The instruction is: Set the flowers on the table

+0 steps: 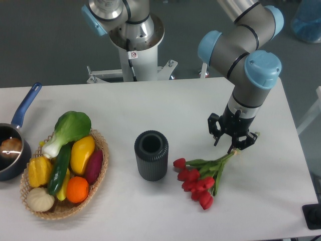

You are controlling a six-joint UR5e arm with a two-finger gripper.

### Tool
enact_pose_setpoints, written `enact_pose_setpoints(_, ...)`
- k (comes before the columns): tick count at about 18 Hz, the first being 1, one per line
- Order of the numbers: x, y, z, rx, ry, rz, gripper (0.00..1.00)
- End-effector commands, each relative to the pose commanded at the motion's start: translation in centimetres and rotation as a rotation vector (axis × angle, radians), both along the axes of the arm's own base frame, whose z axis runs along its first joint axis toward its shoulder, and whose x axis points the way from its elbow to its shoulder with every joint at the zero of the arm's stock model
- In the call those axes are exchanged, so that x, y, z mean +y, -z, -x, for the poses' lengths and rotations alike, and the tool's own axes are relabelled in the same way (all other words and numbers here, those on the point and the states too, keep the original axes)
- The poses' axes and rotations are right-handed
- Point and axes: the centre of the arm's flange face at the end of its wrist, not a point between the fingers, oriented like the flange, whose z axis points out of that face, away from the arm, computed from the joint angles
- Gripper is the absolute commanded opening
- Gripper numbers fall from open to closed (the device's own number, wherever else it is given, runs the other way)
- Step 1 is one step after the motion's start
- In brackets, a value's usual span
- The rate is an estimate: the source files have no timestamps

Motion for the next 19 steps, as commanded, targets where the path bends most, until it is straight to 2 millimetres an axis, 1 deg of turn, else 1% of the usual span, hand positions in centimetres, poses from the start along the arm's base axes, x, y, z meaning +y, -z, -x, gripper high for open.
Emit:
enact_pose_setpoints(4,0.1,-0.6,0.6,0.053,0.007,-0.021,1.00)
enact_pose_setpoints(6,0.2,-1.2,1.2,0.073,0.008,-0.027,1.00)
enact_pose_setpoints(8,0.3,-0.9,1.8,0.088,0.034,-0.031,1.00)
enact_pose_setpoints(10,-1.8,-1.0,3.3,0.096,0.023,-0.043,1.00)
enact_pose_setpoints(11,-2.0,-1.1,3.5,0.097,0.031,-0.049,1.00)
enact_pose_setpoints(14,-2.1,-0.3,4.0,0.085,0.031,-0.057,1.00)
enact_pose_setpoints(17,-2.5,-0.3,4.4,0.094,0.022,-0.063,1.00)
enact_pose_setpoints(19,-2.4,-0.2,4.4,0.094,0.024,-0.063,1.00)
